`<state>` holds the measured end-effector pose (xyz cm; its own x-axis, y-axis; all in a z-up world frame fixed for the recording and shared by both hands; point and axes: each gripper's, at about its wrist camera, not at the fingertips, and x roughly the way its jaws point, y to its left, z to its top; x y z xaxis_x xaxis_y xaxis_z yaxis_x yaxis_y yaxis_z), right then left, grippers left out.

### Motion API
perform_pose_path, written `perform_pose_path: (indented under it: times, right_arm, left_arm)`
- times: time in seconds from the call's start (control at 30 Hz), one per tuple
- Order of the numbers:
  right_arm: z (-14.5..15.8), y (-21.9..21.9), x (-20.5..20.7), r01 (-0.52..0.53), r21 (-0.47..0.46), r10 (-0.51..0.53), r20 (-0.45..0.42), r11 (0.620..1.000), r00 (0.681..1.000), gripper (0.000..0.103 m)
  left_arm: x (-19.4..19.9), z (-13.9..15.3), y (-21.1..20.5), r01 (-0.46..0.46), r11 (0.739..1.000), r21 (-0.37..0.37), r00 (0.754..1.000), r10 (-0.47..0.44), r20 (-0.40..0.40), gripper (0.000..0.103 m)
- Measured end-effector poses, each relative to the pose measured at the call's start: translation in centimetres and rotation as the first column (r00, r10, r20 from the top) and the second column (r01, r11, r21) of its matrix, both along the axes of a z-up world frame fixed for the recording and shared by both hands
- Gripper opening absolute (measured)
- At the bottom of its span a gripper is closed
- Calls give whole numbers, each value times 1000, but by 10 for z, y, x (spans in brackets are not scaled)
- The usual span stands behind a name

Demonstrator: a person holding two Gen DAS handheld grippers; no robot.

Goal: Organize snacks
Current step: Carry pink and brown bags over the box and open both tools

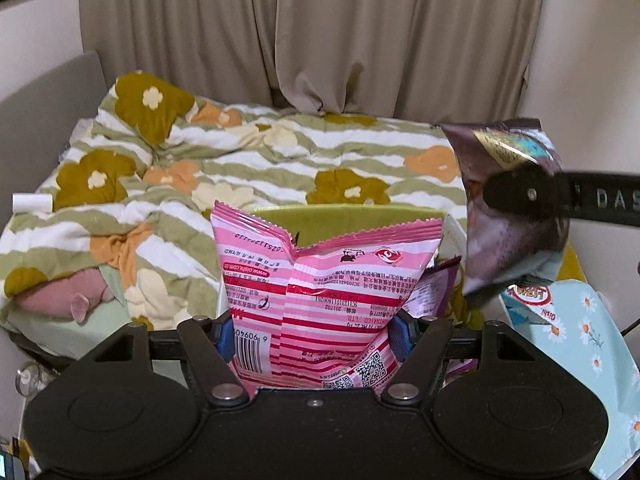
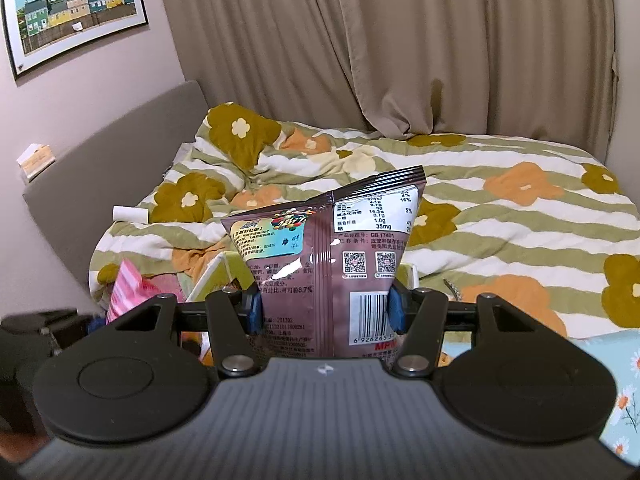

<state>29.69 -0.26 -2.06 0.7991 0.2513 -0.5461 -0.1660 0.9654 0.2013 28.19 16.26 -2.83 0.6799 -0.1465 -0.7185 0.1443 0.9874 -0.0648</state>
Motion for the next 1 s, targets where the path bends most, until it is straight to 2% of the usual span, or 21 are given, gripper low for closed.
perform_pose_path:
  times: [0.1,0.13,0.53,0.57,0.63,0.67,1.0]
  right_arm:
    - [-2,4,10,-3,6,3,-14,1000,1000,71]
    - [-2,5,12,-3,3,3,-17,1000,1000,71]
    - [5,29,41,-53,8,54,-56,999,997,73]
    - [4,31,43,-53,16,54,-61,998,997,75]
    - [2,32,45,-64,49,67,-71,997,995,90]
    - [0,31,45,-63,68,67,-70,996,995,103]
    - [-3,20,31,-28,94,35,-71,995,997,103]
  left_arm:
    - [2,-3,1,12,1000,10,1000,-12,-10,98]
    - [1,-3,1,13,1000,20,1000,-13,-2,100]
    - [0,-1,12,1,1000,23,1000,-1,4,100]
    - [0,-1,12,-1,1000,24,1000,1,6,100]
    - [-1,0,13,-6,1000,25,1000,6,7,100]
    - [-1,0,13,-9,1000,25,1000,8,7,100]
    - [-8,0,11,-5,1000,24,1000,5,14,100]
